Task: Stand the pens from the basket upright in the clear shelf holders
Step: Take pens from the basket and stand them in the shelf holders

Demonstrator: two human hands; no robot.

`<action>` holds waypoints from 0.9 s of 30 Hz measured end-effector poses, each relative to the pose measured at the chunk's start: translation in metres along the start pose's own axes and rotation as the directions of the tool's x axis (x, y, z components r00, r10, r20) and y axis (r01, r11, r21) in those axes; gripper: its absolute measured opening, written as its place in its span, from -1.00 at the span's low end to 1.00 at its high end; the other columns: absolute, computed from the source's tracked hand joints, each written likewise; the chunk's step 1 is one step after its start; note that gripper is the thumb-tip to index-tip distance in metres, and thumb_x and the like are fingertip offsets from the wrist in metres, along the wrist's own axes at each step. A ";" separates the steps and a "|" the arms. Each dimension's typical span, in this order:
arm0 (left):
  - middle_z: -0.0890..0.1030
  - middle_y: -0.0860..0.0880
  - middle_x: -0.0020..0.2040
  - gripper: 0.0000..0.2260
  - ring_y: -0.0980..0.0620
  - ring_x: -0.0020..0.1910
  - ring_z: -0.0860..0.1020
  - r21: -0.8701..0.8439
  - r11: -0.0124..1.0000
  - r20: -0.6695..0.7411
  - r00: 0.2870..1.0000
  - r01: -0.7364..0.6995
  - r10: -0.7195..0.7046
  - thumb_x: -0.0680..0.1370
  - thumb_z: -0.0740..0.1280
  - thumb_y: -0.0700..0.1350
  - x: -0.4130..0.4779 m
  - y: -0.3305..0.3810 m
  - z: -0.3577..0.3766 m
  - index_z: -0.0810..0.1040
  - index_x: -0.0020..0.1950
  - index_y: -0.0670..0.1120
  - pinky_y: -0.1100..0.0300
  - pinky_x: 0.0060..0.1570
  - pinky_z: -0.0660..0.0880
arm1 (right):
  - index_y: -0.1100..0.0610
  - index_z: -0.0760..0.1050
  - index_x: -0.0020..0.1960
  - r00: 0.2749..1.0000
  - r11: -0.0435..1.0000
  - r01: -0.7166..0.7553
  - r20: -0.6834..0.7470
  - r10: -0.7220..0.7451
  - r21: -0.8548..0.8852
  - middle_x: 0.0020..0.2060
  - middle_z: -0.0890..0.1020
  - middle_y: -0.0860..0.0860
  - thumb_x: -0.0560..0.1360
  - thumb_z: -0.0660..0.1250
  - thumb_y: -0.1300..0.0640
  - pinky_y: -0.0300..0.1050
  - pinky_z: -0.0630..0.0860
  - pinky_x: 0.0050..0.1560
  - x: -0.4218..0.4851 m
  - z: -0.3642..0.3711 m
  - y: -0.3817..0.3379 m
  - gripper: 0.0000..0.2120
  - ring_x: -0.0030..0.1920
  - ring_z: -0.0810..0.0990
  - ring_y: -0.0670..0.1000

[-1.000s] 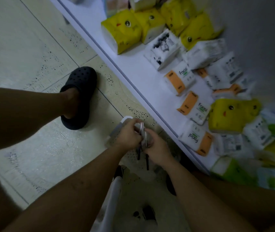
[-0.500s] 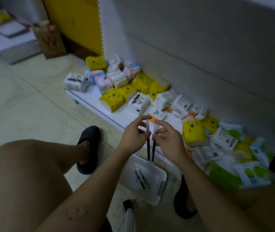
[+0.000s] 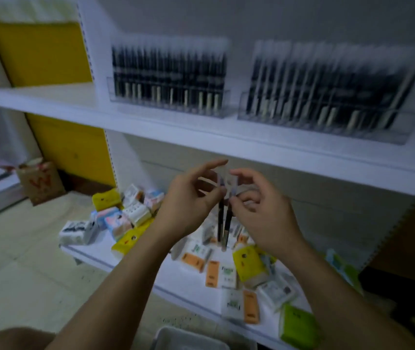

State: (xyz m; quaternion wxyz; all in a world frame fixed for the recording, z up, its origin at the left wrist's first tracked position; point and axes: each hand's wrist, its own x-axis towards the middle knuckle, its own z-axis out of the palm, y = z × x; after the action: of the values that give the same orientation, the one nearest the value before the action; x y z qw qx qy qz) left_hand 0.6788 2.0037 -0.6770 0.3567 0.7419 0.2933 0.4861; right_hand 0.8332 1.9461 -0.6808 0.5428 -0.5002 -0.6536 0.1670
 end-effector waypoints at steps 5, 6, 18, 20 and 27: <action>0.62 0.05 -0.13 -0.67 0.05 -0.19 0.64 0.004 0.977 0.031 0.976 -0.215 0.215 0.53 0.40 -0.19 0.042 0.074 0.015 0.56 0.22 0.14 0.21 -0.21 0.57 | -0.19 0.48 0.20 0.981 0.988 0.155 -0.111 -0.157 -0.028 0.02 0.57 -0.23 0.50 0.38 0.27 -0.21 0.63 -0.19 0.017 -0.070 -0.048 -0.57 -0.13 0.69 -0.12; 0.62 0.04 -0.14 -0.68 0.06 -0.18 0.63 0.016 0.967 0.039 0.967 -0.253 0.252 0.53 0.40 -0.18 0.051 0.087 0.020 0.56 0.22 0.13 0.17 -0.19 0.58 | -0.19 0.49 0.21 0.975 0.983 0.177 -0.132 -0.181 -0.041 0.02 0.58 -0.20 0.50 0.39 0.27 -0.21 0.63 -0.18 0.022 -0.084 -0.056 -0.57 -0.13 0.69 -0.13; 0.60 0.10 0.00 -0.75 0.13 -0.21 0.66 -0.077 0.933 0.109 0.927 -0.352 0.359 0.52 0.41 -0.16 0.149 0.182 0.106 0.58 0.17 0.06 0.28 -0.25 0.60 | -0.04 0.48 0.15 0.909 0.967 0.171 -0.347 -0.229 -0.189 -0.04 0.56 -0.08 0.47 0.40 0.29 0.13 0.66 -0.18 0.076 -0.248 -0.076 -0.65 -0.22 0.71 0.05; 0.60 0.10 0.04 -0.76 0.15 -0.22 0.66 -0.074 0.930 0.102 0.925 -0.361 0.367 0.52 0.42 -0.15 0.163 0.188 0.124 0.57 0.15 0.07 0.35 -0.30 0.56 | -0.01 0.48 0.16 0.903 0.967 0.144 -0.371 -0.216 -0.213 -0.04 0.57 -0.08 0.47 0.41 0.29 0.08 0.67 -0.20 0.086 -0.268 -0.071 -0.66 -0.23 0.70 0.05; 0.59 0.13 0.01 -0.79 0.15 -0.22 0.65 -0.047 0.919 0.051 0.918 -0.390 0.392 0.51 0.43 -0.16 0.209 0.197 0.167 0.54 0.06 0.10 0.25 -0.31 0.60 | 0.03 0.45 0.16 0.896 0.966 0.101 -0.400 -0.192 -0.238 -0.02 0.57 -0.03 0.47 0.41 0.30 -0.08 0.66 -0.25 0.125 -0.307 -0.048 -0.67 -0.25 0.70 0.02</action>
State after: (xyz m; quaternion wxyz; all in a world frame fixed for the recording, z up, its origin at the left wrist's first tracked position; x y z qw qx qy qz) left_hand 0.9261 2.0133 -0.4554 0.2741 0.7931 0.1197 0.5306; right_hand 1.0906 1.9294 -0.4675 0.6253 -0.5282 -0.5716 -0.0564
